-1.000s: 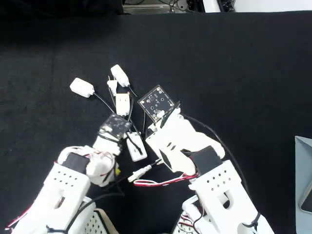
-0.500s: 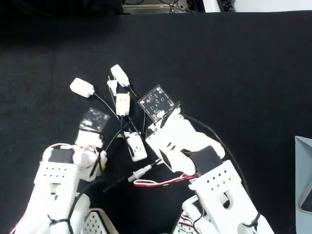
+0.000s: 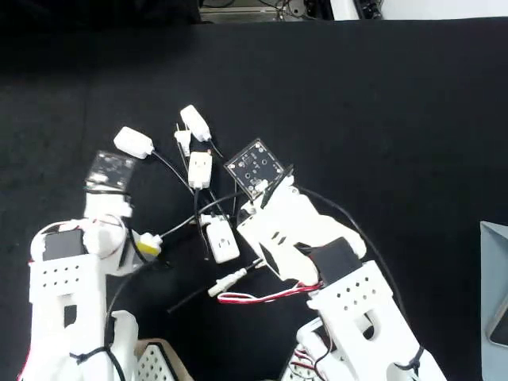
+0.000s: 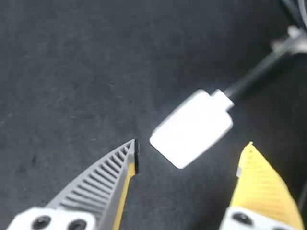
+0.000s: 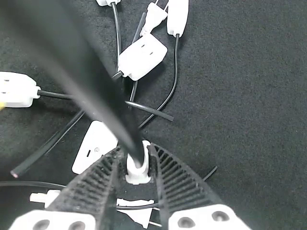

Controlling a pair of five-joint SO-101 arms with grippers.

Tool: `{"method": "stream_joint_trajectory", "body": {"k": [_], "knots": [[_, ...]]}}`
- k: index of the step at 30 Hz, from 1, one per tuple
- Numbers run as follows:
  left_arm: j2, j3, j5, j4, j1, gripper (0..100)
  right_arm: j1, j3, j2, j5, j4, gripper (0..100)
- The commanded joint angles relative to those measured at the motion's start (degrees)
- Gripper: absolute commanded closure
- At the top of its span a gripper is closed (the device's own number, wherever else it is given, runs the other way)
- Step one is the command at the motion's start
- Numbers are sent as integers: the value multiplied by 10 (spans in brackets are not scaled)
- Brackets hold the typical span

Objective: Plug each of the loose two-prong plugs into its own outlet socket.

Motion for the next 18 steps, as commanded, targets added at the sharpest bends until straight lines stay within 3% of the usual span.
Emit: {"method": "stream_joint_trajectory", "body": {"k": [1, 8, 18], "knots": [[4, -10, -55, 8, 37, 664, 11, -1, 0, -3, -7, 987], [5, 66, -104, -112, 38, 702, 11, 0, 0, -1, -7, 987], [8, 85, -135, -176, 8, 707, 11, 5, 0, -1, -11, 987]]}}
